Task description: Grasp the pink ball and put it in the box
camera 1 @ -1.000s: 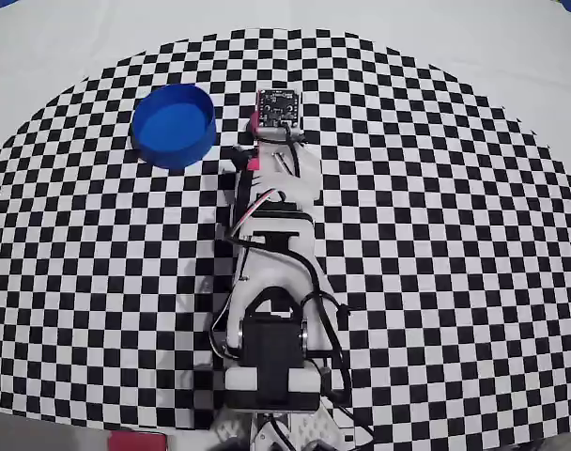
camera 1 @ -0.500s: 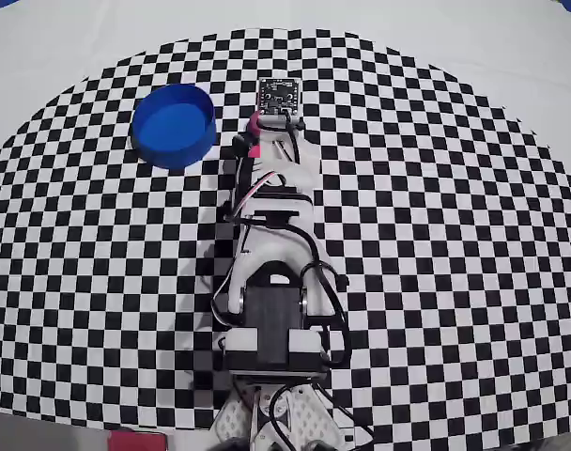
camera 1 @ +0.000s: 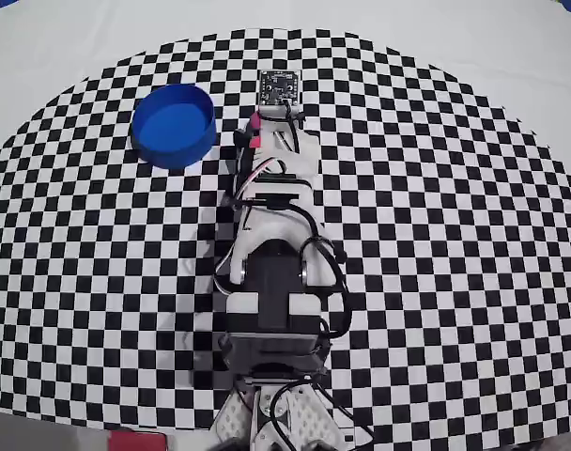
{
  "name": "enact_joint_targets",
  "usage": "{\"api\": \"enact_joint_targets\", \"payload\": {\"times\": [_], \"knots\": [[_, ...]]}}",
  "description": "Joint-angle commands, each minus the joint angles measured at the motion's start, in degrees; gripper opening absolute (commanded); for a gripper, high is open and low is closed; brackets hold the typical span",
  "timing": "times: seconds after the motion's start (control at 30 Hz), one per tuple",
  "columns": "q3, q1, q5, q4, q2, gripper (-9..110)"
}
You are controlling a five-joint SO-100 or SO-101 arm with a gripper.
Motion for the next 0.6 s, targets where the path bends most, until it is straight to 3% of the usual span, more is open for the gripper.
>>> {"api": "enact_joint_targets", "payload": {"times": [0.0,0.57], "knots": [[-3.2,-0.3,0.1,-0.9,-0.6,31],[-11.6,-0.9,-0.1,-0.9,-9.2,31]]}}
